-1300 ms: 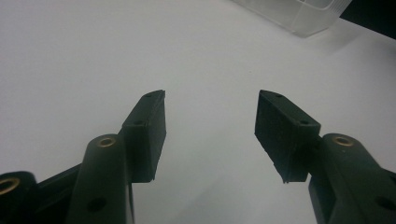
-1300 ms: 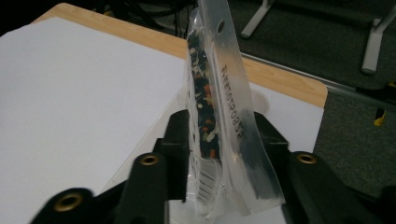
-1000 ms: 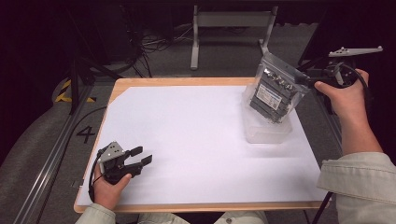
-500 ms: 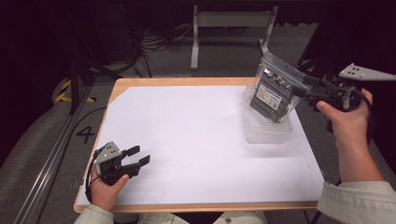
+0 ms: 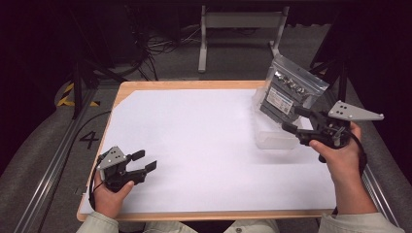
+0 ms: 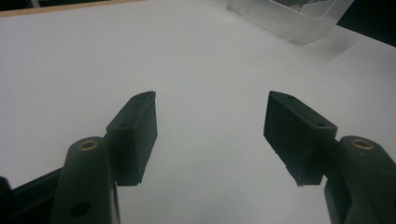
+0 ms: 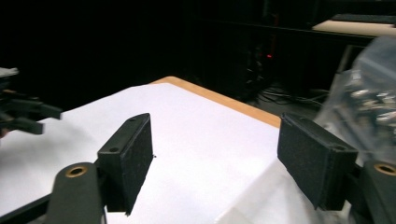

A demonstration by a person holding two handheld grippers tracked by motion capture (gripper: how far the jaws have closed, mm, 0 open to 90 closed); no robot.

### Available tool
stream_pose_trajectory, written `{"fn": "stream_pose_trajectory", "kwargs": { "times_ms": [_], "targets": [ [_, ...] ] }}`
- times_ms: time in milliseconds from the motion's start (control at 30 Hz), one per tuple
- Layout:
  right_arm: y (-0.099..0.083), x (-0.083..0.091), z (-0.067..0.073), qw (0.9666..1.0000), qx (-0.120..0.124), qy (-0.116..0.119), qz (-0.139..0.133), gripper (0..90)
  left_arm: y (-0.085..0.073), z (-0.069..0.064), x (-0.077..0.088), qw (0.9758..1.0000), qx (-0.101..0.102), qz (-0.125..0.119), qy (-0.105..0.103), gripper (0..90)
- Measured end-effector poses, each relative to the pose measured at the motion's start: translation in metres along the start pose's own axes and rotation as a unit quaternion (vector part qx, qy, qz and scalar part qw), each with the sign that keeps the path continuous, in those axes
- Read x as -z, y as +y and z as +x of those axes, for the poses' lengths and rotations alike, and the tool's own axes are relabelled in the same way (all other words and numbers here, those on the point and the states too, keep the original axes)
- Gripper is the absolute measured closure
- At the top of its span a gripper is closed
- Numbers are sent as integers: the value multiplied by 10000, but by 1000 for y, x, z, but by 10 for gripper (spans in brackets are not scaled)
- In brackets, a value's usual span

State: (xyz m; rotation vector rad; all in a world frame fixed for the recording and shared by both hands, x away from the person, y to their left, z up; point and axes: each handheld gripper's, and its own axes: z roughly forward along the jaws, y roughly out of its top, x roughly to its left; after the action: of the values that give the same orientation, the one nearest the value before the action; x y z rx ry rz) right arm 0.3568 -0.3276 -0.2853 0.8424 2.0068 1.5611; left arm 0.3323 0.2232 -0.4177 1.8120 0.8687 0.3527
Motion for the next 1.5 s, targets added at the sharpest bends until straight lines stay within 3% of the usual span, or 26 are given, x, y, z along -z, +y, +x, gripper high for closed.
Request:
{"fn": "stream_pose_trajectory", "kwargs": {
  "times_ms": [233, 533, 1033, 1267, 1433, 1500],
  "targets": [
    [-24, -15, 10, 9994, -114, 326, 64, 259, 0, 0, 3, 10000, -34, -20, -7, 353],
    [-56, -37, 22, 9969, 84, 770, 110, 267, 0, 0, 4, 10000, -10, -60, 21, 354],
    [-100, -66, 42, 9971, 108, 685, 305, 278, -1, 0, 4, 10000, -21, -27, 18, 354],
    [-117, -74, 43, 9970, 100, 652, 401, 285, -2, 1, 2, 10000, 1, -10, 2, 354],
    [-128, -83, 42, 9960, 40, 625, 643, 290, -3, 2, 0, 10000, -27, 43, 15, 354],
    [-131, -83, 41, 9967, 11, 476, 658, 298, -4, 2, -1, 10000, 13, 33, -12, 354]
  ]
}}
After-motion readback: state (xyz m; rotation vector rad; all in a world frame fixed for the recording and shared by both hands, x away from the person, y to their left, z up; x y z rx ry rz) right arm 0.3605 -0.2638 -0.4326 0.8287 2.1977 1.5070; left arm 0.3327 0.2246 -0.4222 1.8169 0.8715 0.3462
